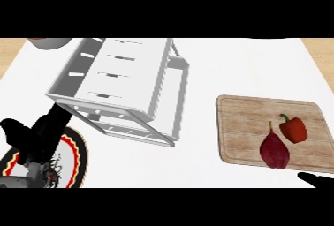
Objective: Pick the pear from the cutting board and place it in the tiered basket
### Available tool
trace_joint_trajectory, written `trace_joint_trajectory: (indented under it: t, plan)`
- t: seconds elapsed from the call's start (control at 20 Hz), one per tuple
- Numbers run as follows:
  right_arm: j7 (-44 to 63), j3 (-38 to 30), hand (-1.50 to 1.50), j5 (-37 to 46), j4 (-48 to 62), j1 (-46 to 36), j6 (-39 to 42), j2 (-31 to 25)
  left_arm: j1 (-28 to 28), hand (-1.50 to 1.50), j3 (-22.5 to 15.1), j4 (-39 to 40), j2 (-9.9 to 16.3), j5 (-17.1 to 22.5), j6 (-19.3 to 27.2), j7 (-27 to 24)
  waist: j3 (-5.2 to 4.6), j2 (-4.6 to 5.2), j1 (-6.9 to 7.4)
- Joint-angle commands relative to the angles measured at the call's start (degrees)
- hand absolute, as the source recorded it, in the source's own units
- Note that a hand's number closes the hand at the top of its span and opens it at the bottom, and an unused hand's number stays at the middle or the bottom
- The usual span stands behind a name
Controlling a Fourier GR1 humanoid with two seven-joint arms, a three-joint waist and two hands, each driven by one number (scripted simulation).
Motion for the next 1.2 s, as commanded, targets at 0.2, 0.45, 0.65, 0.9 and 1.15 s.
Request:
trace_joint_trajectory:
  t: [0.2, 0.45, 0.65, 0.9, 1.15]
  plan:
    - [25.8, 3.7, -1.5, -6.8, -11.8, -5.3, 15.4, -9.3, -2.8, 0.0, 1.8, 1.8, 1.0, 1.2, -3.0, 1.9, 0.22, 0.18, 0.97]
    - [36.6, 9.4, -1.5, 1.8, -10.9, -13.5, 12.7, -2.7, -2.5, 0.0, 1.7, -0.8, -1.7, -1.6, -1.8, 3.5, 0.32, 0.06, 0.95]
    - [34.8, 13.2, -1.5, 8.6, -7.6, -11.4, 11.5, 2.6, -1.2, 0.0, 2.3, 1.0, -3.5, -3.5, -2.9, 0.7, 0.34, 0.07, 0.68]
    - [32.6, 13.9, -1.5, 11.6, 2.2, -14.1, 11.7, 6.2, -1.7, 0.0, 5.3, 1.0, -2.4, -3.0, -5.3, 1.9, 0.35, 0.09, 0.78]
    - [23.4, 11.2, -1.5, 14.7, 8.7, -12.5, 11.9, 7.1, -2.2, 0.0, 5.7, -2.1, -4.1, -5.2, -4.1, 5.7, 0.37, 0.06, 0.68]
